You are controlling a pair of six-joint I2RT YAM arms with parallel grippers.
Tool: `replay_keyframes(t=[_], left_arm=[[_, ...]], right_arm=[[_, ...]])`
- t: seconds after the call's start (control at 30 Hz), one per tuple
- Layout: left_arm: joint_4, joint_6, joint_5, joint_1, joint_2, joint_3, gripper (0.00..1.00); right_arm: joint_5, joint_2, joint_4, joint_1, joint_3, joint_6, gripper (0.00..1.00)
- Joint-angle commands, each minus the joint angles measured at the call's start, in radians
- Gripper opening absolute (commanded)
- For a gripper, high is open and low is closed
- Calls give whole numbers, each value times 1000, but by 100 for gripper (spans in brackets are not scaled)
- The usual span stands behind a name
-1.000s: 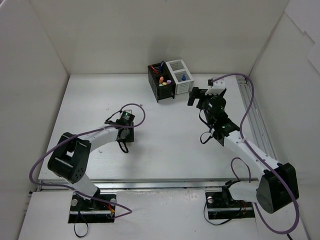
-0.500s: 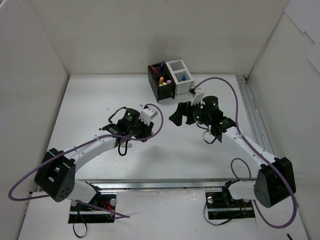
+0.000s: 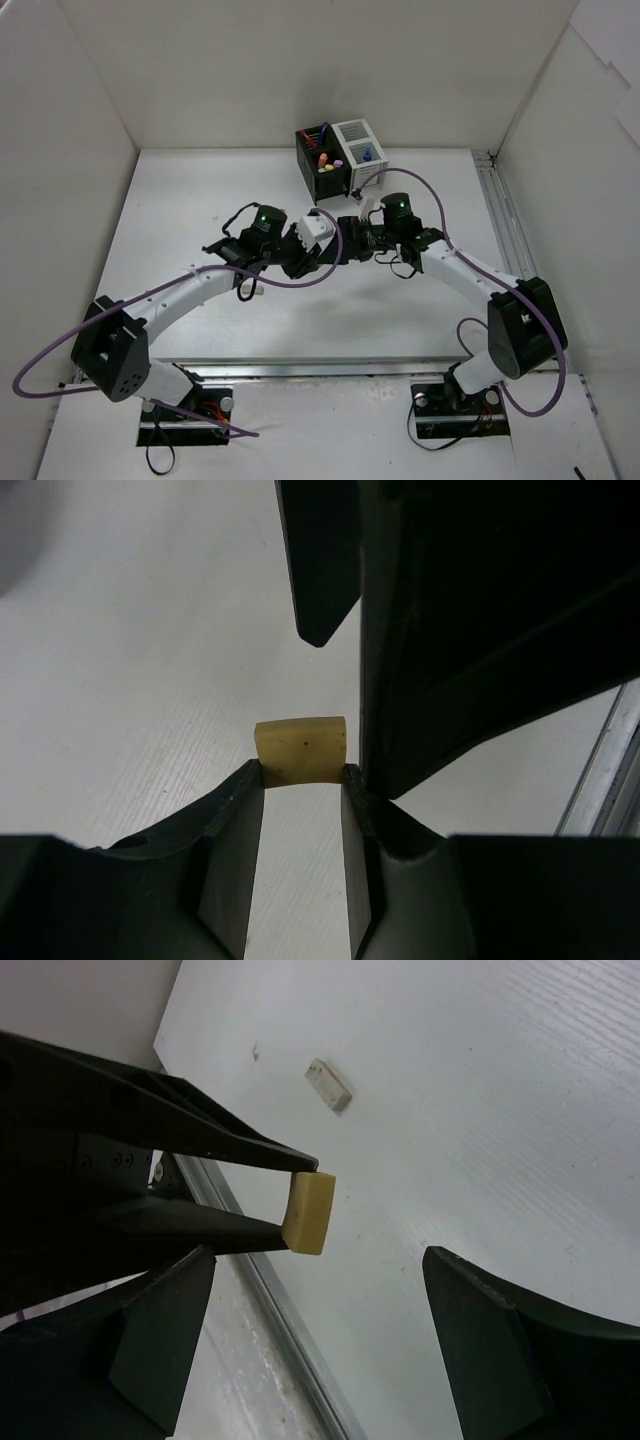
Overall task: Sort the stationery into containers
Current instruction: Pick up the stationery from the center of the board, then place the stationery in the storage box.
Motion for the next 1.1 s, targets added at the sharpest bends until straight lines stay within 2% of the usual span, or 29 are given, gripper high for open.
replay_keyframes(t=[0.0, 0.07, 0.13, 0.17, 0.3, 0.43, 0.47, 0.5, 0.53, 0.6, 0.63, 0.7, 0.73, 0.77, 0.8, 0.83, 0.97, 1.07], left_arm=[[18, 47, 23, -24, -17, 64, 12], [20, 47, 9, -24, -16, 66, 12], [20, 43, 3, -24, -16, 69, 11], [23, 41, 0, -24, -17, 67, 11], [32, 41, -12, -33, -20, 67, 10], [43, 33, -38, -33, -19, 76, 10], [44, 30, -41, -33, -17, 76, 11], [55, 20, -61, -33, -17, 75, 14], [60, 12, -69, -33, -22, 72, 35], [69, -12, -93, -33, -29, 64, 45], [90, -23, -109, -33, -45, 49, 65], [115, -68, -170, -33, -65, 24, 88], [136, -89, -199, -33, -91, -2, 99], [146, -130, -281, -21, -103, -13, 100], [121, -242, -303, -1, -126, -17, 100], [106, -281, -308, 14, -138, -31, 100], [0, -485, -434, 88, -213, -94, 100], [-78, -591, -417, 181, -266, -155, 100]], right_arm=[[-33, 45, 111, 11, 49, 90, 82], [-52, 84, 164, 8, 47, 157, 79], [-85, 104, 237, 11, 41, 217, 61], [-90, 118, 260, 12, 35, 237, 49], [-89, 119, 324, 8, 20, 280, 31], [-89, 106, 334, 8, 20, 285, 3], [-87, 102, 336, 6, 21, 285, 0], [-84, 95, 336, 6, 26, 282, 0], [-75, 89, 334, 0, 29, 276, 0], [-60, 87, 334, -18, 43, 273, 0], [-56, 87, 327, -31, 55, 267, 0], [-20, 90, 301, -64, 108, 233, 0], [-3, 99, 226, -74, 141, 198, 0], [63, 105, 172, -81, 180, 117, 0], [104, 127, 126, -101, 266, 78, 0], [190, 138, 59, -112, 303, 43, 0], [382, 214, 38, -146, 493, -92, 0], [476, 329, 15, -178, 708, -164, 0]])
